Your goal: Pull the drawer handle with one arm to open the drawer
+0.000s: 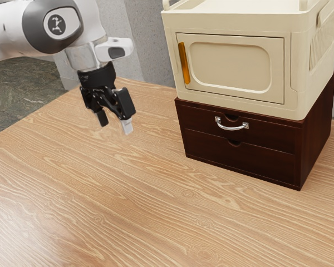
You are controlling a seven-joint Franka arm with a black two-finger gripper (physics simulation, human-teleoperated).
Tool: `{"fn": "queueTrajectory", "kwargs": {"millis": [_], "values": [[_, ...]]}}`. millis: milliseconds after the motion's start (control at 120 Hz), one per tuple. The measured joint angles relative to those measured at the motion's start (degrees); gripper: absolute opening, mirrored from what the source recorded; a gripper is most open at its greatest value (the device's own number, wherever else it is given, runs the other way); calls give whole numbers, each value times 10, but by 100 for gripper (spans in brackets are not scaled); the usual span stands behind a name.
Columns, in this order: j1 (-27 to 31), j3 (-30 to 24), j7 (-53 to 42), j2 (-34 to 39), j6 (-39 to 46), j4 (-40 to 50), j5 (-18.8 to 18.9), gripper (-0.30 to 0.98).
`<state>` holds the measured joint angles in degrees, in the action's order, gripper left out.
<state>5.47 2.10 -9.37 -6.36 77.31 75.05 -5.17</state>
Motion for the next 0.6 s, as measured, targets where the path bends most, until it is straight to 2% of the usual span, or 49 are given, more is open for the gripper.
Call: {"fn": "queueTrajectory", "kwargs": {"millis": [175,258,392,433,508,600], "values": [[1,0,-25,-2,66,-4,-1,69],[6,-12,-52,20,75,-66,3,69],[-4,-37,-142,81,69,-92,7,69],[7,-59,-185,98,65,-94,8,69],[3,-88,-268,110,58,-94,7,69],[-11,-93,-356,118,47,-94,-2,68]]}}
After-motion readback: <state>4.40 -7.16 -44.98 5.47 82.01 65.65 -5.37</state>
